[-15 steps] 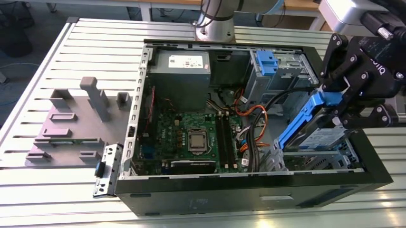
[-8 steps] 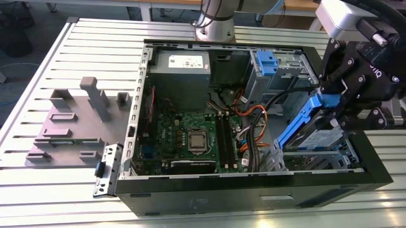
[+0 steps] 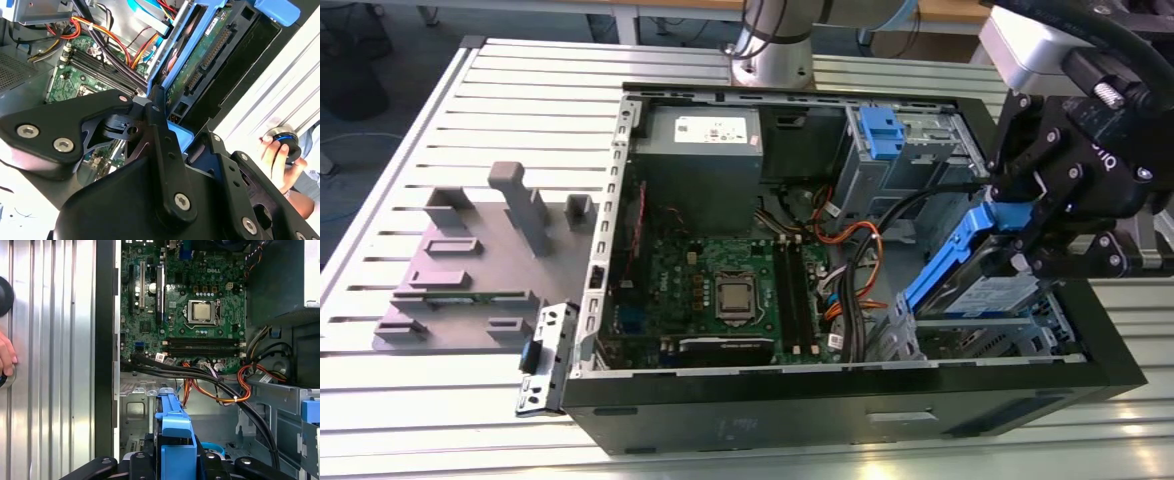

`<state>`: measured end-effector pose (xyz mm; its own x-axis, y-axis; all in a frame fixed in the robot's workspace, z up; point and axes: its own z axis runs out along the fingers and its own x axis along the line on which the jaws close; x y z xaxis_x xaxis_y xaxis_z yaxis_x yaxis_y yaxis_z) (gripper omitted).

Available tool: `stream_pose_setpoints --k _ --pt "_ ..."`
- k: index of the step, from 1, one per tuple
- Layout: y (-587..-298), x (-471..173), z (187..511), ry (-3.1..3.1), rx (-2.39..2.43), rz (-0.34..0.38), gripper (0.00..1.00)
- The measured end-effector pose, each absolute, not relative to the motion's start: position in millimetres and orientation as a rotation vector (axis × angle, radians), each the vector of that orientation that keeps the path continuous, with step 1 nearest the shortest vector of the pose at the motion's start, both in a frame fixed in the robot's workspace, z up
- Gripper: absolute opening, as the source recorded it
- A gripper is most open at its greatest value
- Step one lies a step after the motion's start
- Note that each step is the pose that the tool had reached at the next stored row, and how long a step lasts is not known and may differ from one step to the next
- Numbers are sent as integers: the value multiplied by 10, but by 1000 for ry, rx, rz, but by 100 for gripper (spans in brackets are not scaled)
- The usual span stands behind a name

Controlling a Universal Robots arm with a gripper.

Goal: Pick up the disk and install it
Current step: 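Insert the disk into the insertion slot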

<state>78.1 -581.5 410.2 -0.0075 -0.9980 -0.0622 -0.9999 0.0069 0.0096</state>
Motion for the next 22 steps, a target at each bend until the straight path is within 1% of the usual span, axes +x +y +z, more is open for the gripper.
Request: stream_pose_setpoints --k 8,9,10,11,18,19,20,21,22 --pt "-5815 781 4101 2202 -2187 78 38" --pt "-5815 781 4100 2202 -2186 79 43" --pt "-5815 781 4101 2202 -2186 78 43" --pt "-5814 780 4099 2202 -2186 79 50" --pt "-5815 781 4100 2202 -2186 79 50" --pt "-5815 781 4099 2202 -2186 79 49" --pt "-5815 781 4099 2202 -2186 79 42" --pt "-5815 781 4099 2202 -2186 79 42" --pt "-5815 781 4099 2202 -2186 79 36"
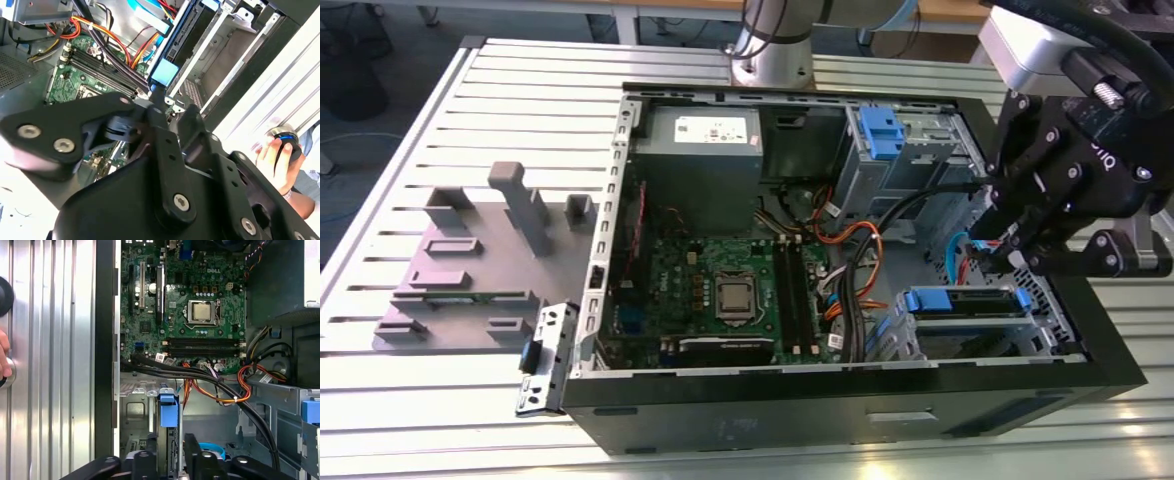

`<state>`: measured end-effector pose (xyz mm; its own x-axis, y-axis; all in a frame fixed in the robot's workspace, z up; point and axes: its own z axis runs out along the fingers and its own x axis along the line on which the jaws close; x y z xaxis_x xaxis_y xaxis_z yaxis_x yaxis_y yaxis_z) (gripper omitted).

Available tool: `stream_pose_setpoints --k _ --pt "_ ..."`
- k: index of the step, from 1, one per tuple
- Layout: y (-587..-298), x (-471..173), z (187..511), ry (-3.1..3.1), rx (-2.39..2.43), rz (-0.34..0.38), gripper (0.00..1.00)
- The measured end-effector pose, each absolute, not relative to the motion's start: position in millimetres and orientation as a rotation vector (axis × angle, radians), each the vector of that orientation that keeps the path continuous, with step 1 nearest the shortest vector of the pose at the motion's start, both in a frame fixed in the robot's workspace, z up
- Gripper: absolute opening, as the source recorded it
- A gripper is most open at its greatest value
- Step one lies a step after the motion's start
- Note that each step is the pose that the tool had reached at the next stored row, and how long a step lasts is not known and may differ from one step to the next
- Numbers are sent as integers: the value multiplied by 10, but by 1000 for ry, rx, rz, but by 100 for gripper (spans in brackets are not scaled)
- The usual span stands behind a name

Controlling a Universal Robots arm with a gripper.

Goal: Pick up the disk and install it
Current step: 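Insert the disk into the insertion slot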

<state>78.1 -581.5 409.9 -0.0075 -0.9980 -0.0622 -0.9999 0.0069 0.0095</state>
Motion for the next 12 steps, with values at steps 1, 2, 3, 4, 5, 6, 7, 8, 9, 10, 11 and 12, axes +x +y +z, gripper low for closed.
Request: stream_pose_setpoints --k 1,2,3,4,5,6,7,8,9,10,11,12 --pt "-5815 781 4099 2202 -2186 79 31" --pt "-5815 781 4099 2202 -2186 79 31" --pt "-5815 781 4099 2202 -2186 79 31" --pt "-5815 781 4099 2202 -2186 79 25" --pt "-5815 781 4099 2202 -2186 79 19" --pt "-5814 781 4098 2202 -2186 79 13" --pt "-5815 781 4099 2202 -2186 79 13" --pt "-5815 781 4098 2202 -2186 79 11" --pt "-5815 781 4098 2202 -2186 79 11" --pt "-5815 781 4098 2202 -2186 79 11" --pt "-5814 781 4098 2202 -2186 79 11" --pt "-5815 781 4098 2202 -2186 79 11"
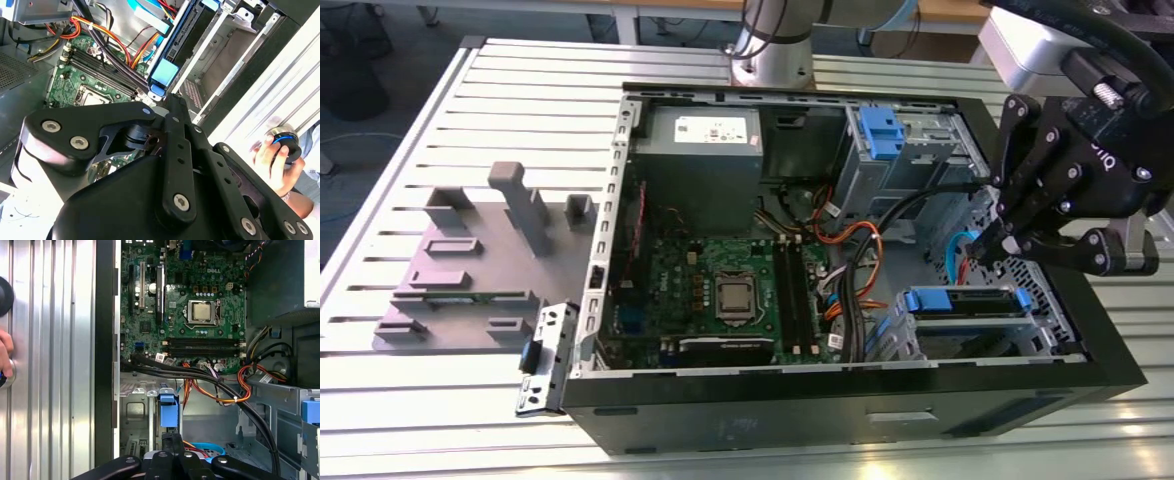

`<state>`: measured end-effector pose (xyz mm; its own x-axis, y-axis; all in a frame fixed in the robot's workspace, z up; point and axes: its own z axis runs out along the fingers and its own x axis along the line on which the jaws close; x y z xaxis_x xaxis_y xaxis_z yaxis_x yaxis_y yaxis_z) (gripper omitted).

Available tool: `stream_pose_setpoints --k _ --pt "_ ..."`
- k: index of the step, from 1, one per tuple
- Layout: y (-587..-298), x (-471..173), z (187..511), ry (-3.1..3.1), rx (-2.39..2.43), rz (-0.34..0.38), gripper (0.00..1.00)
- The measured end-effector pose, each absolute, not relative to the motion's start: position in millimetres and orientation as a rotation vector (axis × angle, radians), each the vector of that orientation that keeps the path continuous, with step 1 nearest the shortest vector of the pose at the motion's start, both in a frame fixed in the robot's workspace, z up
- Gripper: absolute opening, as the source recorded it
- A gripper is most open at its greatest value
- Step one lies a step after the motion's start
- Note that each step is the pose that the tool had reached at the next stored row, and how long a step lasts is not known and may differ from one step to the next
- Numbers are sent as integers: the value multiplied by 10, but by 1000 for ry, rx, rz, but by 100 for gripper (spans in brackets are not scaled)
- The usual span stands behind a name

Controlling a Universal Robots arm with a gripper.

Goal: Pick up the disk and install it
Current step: 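Insert the disk into the insertion slot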

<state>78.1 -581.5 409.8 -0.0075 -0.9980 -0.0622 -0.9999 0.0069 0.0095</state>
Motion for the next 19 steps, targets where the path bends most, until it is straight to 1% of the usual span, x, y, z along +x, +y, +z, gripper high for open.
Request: stream_pose_setpoints --k 6,19 --pt "-5816 782 4091 2202 -2186 79 11" --pt "-5813 908 3965 2204 -2192 88 11"
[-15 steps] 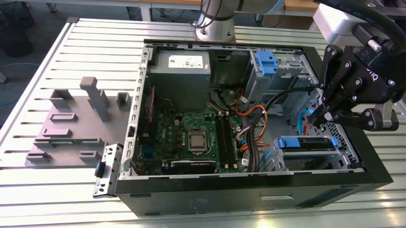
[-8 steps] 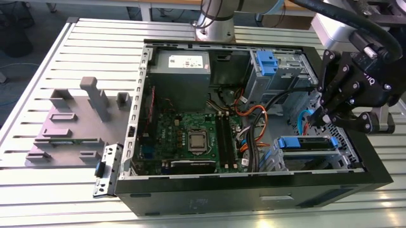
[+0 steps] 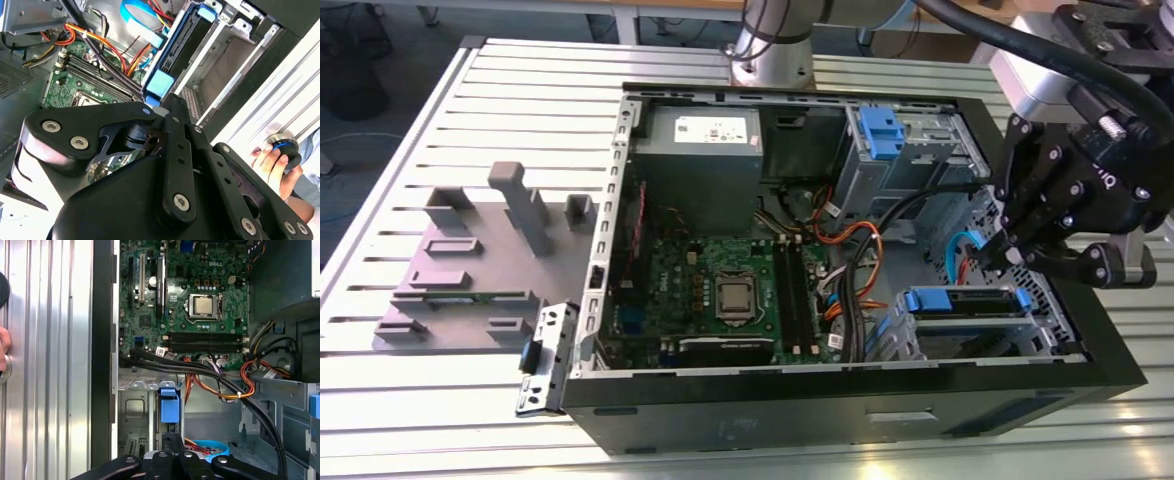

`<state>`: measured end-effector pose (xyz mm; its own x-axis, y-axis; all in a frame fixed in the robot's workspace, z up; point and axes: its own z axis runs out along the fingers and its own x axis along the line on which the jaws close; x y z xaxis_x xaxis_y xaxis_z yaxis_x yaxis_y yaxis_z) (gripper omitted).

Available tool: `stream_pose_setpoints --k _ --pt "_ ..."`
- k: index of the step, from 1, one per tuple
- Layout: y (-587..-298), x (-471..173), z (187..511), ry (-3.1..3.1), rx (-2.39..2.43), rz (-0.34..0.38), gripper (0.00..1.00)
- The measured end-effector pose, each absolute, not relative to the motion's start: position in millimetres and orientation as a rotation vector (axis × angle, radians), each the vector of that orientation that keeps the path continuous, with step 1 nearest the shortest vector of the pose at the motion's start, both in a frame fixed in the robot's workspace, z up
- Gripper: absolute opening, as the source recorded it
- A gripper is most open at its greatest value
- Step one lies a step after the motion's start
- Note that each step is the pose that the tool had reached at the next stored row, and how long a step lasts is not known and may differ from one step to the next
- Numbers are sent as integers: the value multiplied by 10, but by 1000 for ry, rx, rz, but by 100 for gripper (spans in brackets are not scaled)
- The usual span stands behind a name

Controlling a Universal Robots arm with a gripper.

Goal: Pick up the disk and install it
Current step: 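Insert the disk into the insertion slot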

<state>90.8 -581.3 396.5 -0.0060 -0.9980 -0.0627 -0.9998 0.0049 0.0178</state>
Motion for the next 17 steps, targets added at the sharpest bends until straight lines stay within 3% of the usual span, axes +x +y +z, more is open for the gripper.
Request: stream_pose_setpoints --k 17 --pt "-5808 1104 3836 2207 -2199 100 11"
